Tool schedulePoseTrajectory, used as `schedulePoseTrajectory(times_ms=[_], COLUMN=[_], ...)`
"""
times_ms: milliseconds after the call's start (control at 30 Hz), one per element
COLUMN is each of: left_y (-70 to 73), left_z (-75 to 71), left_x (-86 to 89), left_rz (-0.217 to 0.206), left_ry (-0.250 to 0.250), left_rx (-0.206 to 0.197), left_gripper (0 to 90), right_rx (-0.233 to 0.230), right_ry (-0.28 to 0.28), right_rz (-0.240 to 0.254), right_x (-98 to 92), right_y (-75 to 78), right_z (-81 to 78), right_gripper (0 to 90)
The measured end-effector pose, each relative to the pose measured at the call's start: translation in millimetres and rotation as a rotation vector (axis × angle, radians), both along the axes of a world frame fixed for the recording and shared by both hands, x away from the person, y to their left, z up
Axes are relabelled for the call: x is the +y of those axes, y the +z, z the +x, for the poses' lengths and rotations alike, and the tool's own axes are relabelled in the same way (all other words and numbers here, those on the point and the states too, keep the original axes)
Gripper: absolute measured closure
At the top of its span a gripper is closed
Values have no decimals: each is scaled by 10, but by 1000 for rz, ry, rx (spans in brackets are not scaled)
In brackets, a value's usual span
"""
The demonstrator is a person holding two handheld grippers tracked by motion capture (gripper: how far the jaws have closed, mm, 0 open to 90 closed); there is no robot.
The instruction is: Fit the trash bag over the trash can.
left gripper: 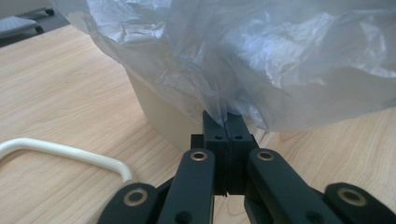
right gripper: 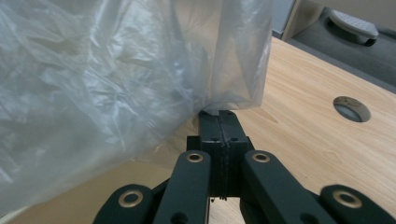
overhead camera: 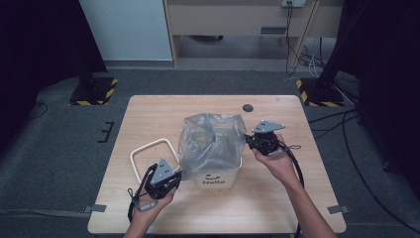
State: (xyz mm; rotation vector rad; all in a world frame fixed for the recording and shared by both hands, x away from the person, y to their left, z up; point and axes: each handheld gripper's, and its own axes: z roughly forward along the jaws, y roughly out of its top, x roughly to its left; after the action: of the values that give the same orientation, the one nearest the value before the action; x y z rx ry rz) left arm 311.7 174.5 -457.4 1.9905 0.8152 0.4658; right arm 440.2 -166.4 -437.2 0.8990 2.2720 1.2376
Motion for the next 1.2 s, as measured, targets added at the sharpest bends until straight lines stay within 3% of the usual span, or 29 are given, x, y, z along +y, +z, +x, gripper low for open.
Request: schedulePoseTrajectory(times_ms=[400, 600, 700, 967, 1200], left_y=[41, 57, 79, 121, 124], left_z=[-24, -26, -37, -44, -45], left_x=[33, 14, 11, 45, 48], left_rz=[-17, -22, -24, -34, -32], left_ry=[14, 13, 11, 19, 19], left_rx=[-17, -21, -28, -37, -37], left_gripper=[900, 900, 900, 900, 900], right_rx=[-47, -80, -86, -140, -146], right_ry=[-65, -50, -38, -47, -54], right_rz=[79, 132, 123, 141, 157], right_x=[-228, -255, -208, -140, -149], right_y=[155, 243, 279, 397, 466], right_z=[-128, -193, -192, -219, -206], right_gripper=[607, 520, 486, 535, 579])
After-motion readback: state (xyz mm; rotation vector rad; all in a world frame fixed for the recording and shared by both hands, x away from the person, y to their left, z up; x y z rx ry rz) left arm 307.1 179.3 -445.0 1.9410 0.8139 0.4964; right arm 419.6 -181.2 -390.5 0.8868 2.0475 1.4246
